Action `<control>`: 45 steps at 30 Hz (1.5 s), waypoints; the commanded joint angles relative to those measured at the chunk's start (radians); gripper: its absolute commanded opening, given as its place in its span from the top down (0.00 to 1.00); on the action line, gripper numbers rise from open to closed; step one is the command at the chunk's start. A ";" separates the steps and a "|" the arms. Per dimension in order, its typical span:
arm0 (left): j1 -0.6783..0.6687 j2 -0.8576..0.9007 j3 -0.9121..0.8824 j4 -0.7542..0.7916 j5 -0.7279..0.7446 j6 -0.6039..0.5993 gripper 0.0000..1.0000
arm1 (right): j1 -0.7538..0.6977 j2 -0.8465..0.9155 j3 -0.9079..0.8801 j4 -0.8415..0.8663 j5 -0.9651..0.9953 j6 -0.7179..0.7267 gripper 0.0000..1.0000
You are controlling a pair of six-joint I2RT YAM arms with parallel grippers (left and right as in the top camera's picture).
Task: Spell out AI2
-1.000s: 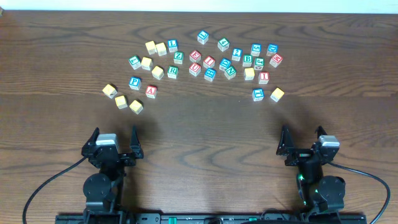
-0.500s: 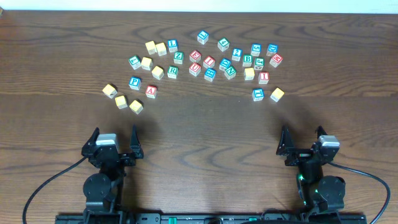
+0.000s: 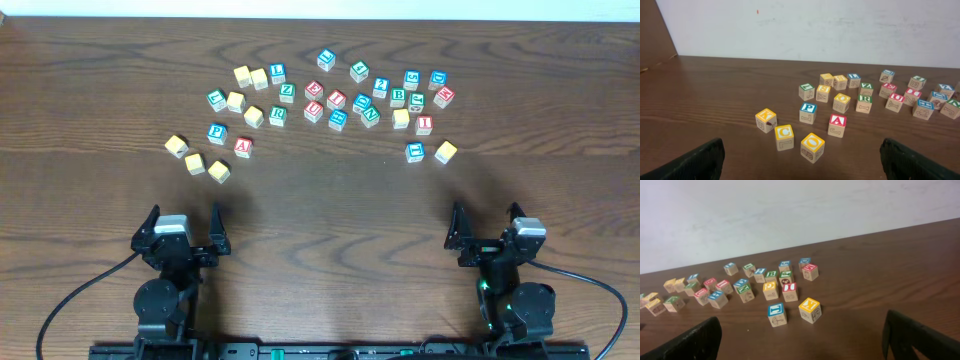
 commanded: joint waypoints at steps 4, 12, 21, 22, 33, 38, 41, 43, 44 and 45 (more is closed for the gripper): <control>-0.004 -0.009 -0.034 -0.012 -0.002 0.006 0.02 | -0.002 -0.005 -0.002 -0.003 0.004 -0.014 0.01; -0.004 -0.009 -0.034 -0.012 -0.002 0.006 0.03 | -0.002 -0.005 -0.002 0.008 0.019 -0.016 0.01; -0.004 -0.009 -0.034 -0.004 -0.001 0.006 0.02 | -0.002 -0.005 -0.002 0.023 0.132 -0.022 0.01; -0.004 -0.009 -0.034 0.002 -0.001 0.006 0.02 | -0.002 -0.005 -0.002 0.024 0.133 -0.022 0.01; -0.004 0.010 -0.012 0.015 -0.003 0.021 0.02 | -0.003 -0.003 0.006 0.023 0.132 -0.005 0.01; -0.004 0.130 0.064 0.015 -0.003 0.021 0.02 | -0.003 0.011 0.040 0.023 0.106 0.009 0.01; -0.004 0.249 0.137 0.015 -0.002 0.021 0.02 | -0.003 0.035 0.068 0.022 0.066 0.009 0.01; -0.004 0.341 0.195 0.015 -0.002 0.022 0.03 | -0.003 0.060 0.094 0.019 0.050 0.010 0.01; -0.004 0.385 0.223 0.015 -0.002 0.022 0.02 | -0.003 0.077 0.111 0.017 0.048 0.011 0.01; -0.004 0.434 0.256 0.015 -0.002 0.022 0.02 | -0.003 0.092 0.127 0.013 0.048 0.013 0.01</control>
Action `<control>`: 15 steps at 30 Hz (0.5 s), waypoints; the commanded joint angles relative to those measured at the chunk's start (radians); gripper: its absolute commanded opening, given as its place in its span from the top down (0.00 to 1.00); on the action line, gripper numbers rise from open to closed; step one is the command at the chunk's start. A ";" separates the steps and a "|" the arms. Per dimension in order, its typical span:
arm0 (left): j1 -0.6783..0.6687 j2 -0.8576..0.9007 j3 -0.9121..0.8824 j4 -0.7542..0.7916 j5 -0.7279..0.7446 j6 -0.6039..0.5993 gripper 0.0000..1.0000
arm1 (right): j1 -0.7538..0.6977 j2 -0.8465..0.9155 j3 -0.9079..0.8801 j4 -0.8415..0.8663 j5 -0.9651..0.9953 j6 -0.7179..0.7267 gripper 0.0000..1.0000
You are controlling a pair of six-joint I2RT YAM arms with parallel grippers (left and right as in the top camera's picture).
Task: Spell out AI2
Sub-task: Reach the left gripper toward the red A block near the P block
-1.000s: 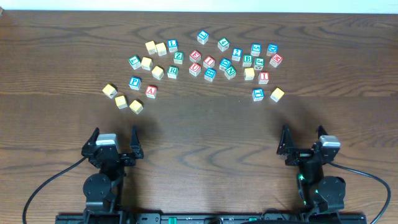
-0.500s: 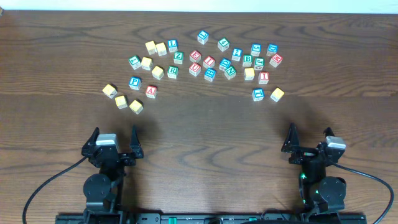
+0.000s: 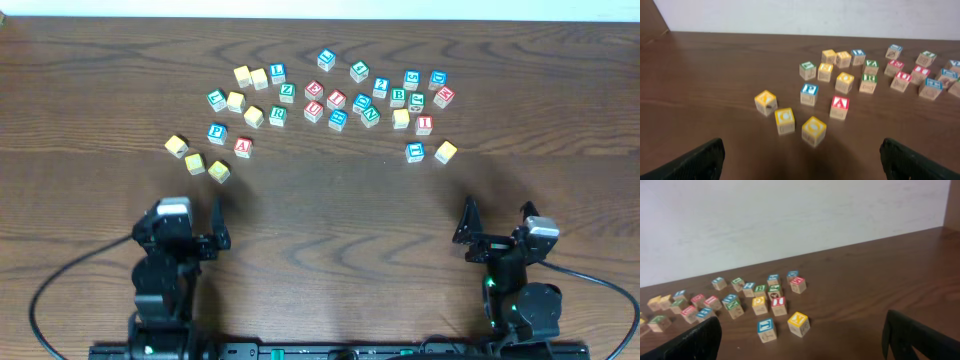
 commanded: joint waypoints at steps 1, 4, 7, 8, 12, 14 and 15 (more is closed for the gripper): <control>-0.004 0.182 0.163 0.007 -0.002 0.017 0.03 | -0.003 0.068 0.097 -0.021 -0.037 0.012 0.01; -0.004 0.307 0.269 -0.004 0.011 0.023 0.02 | -0.003 0.142 0.179 -0.072 -0.071 0.011 0.01; -0.004 0.412 0.388 -0.048 0.060 0.069 0.03 | -0.003 0.233 0.273 -0.134 -0.094 0.011 0.01; -0.004 0.443 0.430 -0.073 0.070 0.072 0.03 | -0.003 0.270 0.312 -0.158 -0.098 0.010 0.01; -0.004 0.596 0.673 -0.263 0.101 0.072 0.02 | -0.003 0.457 0.505 -0.282 -0.128 -0.007 0.01; -0.004 0.652 0.777 -0.356 0.105 0.072 0.02 | -0.003 0.536 0.589 -0.334 -0.174 -0.043 0.01; -0.004 0.678 0.826 -0.401 0.108 0.072 0.02 | -0.003 0.574 0.627 -0.357 -0.196 -0.056 0.01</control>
